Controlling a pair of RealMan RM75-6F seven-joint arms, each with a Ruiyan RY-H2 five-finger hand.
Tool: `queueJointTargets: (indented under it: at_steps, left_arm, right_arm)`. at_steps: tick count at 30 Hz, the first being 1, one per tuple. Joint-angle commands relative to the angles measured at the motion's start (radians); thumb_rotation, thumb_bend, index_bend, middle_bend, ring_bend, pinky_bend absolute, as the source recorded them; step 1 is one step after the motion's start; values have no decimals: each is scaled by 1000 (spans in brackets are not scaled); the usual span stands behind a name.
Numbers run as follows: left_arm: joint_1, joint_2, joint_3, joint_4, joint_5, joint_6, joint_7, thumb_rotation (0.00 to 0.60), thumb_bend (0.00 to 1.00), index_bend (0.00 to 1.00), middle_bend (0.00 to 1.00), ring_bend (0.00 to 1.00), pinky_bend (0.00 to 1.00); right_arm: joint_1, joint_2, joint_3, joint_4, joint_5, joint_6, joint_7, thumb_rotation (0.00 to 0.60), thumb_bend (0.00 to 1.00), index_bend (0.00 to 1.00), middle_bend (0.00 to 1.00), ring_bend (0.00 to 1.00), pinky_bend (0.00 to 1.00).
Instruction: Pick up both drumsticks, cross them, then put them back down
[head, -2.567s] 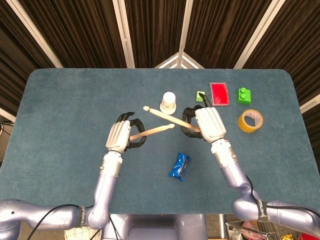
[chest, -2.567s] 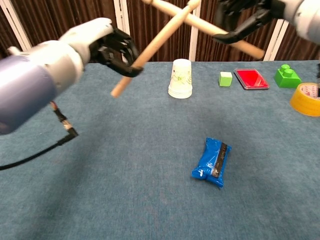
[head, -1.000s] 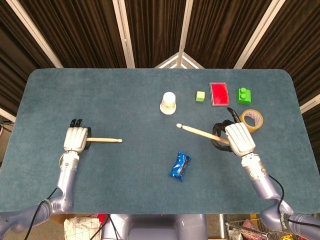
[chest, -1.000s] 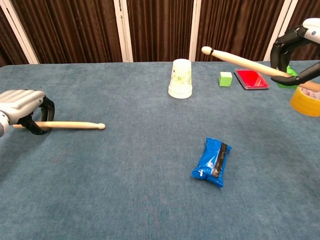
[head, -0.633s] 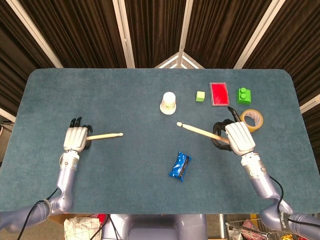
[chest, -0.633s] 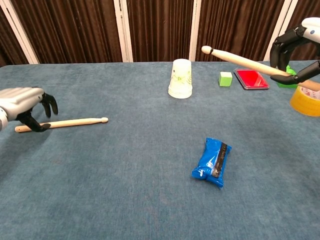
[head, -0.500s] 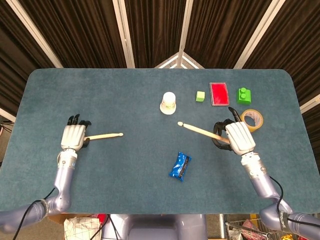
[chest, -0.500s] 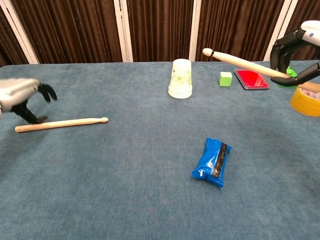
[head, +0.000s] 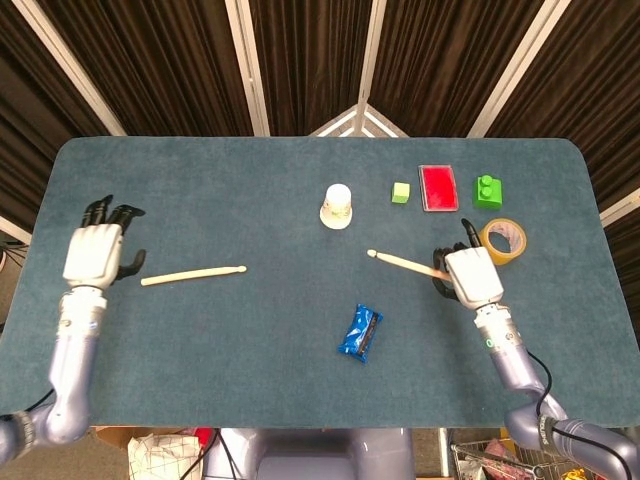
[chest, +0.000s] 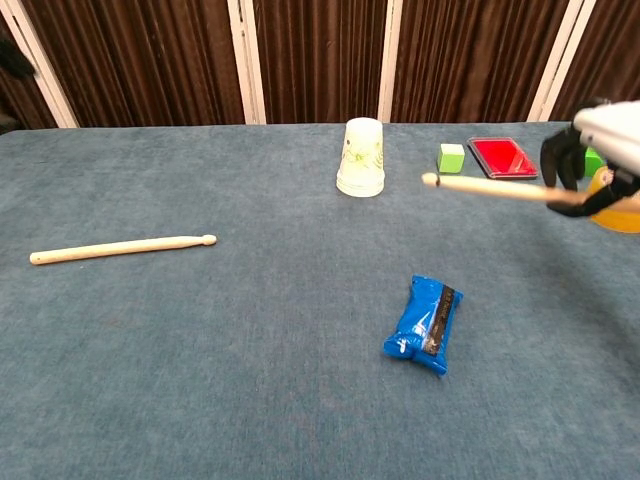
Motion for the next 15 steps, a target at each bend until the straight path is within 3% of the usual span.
queueJointTargets:
  at_steps: [1, 5, 15]
  left_arm:
    - [60, 101, 33, -89, 67, 27, -45, 600, 509, 244, 178, 0, 0]
    - [103, 165, 64, -124, 130, 39, -112, 600, 509, 243, 178, 0, 0]
    - [144, 211, 100, -100, 184, 36, -224, 600, 510, 243, 177, 0, 0]
  right_arm:
    - [-8, -33, -11, 44, 28, -26, -21, 600, 435, 679, 638, 500, 61]
    - [-21, -52, -25, 90, 26, -33, -11, 600, 435, 679, 638, 500, 61]
    - [-40, -86, -47, 146, 19, -48, -10, 600, 436, 679, 638, 500, 60]
